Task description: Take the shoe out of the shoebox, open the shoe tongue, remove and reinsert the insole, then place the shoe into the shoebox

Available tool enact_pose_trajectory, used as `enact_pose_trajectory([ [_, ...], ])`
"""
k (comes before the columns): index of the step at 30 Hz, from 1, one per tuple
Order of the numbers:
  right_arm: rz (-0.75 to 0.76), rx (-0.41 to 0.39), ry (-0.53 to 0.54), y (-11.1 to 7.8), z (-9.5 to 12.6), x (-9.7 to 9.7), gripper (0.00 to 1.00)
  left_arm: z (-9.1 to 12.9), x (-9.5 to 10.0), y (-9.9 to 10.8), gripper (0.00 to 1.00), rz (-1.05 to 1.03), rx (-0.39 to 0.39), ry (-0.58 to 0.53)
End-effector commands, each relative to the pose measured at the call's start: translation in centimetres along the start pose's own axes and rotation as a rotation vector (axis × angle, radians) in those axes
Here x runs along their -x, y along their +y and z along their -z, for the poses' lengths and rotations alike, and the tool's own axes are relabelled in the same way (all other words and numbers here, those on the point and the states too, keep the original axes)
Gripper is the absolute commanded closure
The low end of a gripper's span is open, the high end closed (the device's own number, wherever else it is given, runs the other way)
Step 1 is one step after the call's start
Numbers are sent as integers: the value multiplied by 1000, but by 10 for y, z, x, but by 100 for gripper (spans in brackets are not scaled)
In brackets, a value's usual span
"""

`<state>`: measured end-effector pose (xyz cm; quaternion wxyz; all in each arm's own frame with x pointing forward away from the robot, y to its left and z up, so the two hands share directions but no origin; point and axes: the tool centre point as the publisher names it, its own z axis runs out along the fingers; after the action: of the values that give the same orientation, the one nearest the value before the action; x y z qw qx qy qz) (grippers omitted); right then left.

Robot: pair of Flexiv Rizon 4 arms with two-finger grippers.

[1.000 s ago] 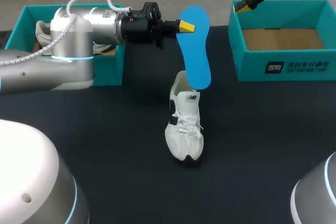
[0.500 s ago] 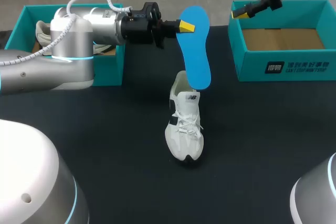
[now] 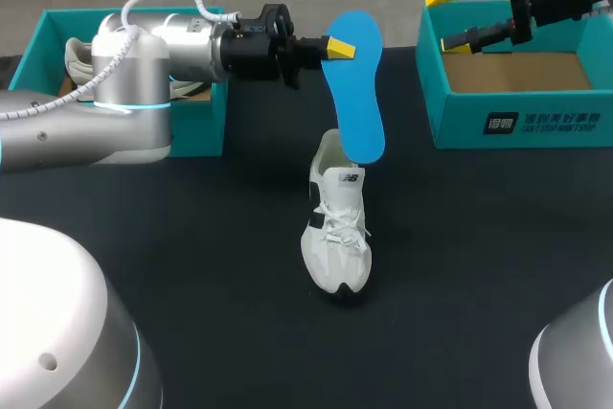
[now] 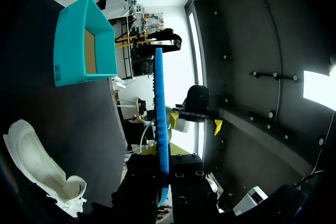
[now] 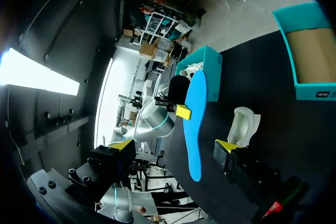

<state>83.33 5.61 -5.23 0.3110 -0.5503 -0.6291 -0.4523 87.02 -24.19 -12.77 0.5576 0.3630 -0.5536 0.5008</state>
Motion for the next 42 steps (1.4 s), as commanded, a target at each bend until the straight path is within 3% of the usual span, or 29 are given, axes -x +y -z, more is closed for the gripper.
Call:
enact_pose_trajectory([
  [1, -5, 17, 87, -11, -2, 13, 0, 0, 0, 0, 100, 0, 1, -2],
  [13, 10, -33, 100, -30, -5, 44, 0, 0, 0, 0, 100, 0, 1, -2],
  [19, -26, 5, 108, -29, 2, 54, 0, 0, 0, 0, 100, 0, 1, -2],
  [22, -49, 50, 137, -27, 6, 54, 0, 0, 0, 0, 100, 0, 1, -2],
  [42, -49, 50, 137, -27, 6, 54, 0, 0, 0, 0, 100, 0, 1, -2],
])
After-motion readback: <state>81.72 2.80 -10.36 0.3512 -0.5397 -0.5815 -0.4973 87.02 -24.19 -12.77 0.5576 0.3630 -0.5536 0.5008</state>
